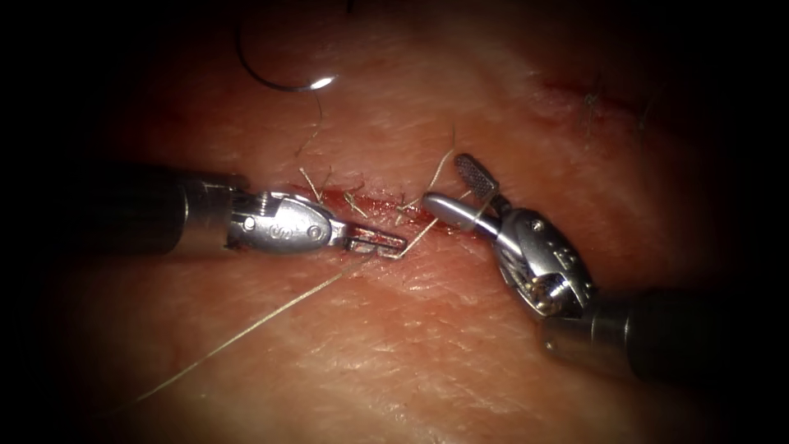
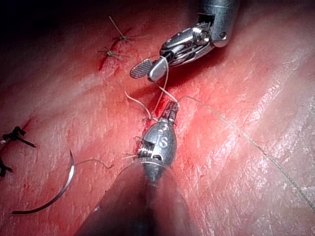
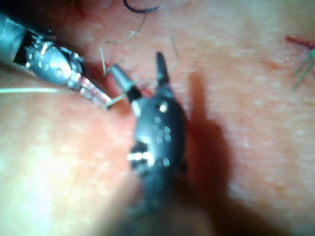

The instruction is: Wound Closure

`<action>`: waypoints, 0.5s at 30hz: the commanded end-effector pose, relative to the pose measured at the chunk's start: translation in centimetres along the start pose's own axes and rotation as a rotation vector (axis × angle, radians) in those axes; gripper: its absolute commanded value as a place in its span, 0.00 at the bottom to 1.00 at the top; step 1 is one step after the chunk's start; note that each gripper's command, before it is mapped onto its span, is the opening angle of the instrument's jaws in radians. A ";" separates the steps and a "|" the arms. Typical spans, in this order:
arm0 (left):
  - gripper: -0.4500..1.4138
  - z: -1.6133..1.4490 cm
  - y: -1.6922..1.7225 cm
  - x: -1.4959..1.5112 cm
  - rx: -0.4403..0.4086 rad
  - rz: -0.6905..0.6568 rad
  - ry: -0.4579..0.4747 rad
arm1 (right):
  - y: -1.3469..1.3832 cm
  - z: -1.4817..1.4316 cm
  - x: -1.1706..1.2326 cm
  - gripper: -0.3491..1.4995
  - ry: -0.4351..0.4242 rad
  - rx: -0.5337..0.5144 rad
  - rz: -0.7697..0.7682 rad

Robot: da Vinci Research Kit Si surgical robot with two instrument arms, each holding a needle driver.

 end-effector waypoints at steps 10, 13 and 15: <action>0.00 0.19 0.00 0.06 -0.017 -0.006 -0.011 | 0.22 0.17 -0.14 0.83 -0.031 -0.156 0.053; 0.00 0.20 0.00 0.07 -0.019 0.000 -0.013 | 0.27 0.28 -0.14 0.84 -0.044 -0.175 0.044; 0.00 0.20 0.00 0.09 -0.022 -0.001 -0.014 | 0.31 0.42 -0.16 0.85 -0.047 -0.188 0.037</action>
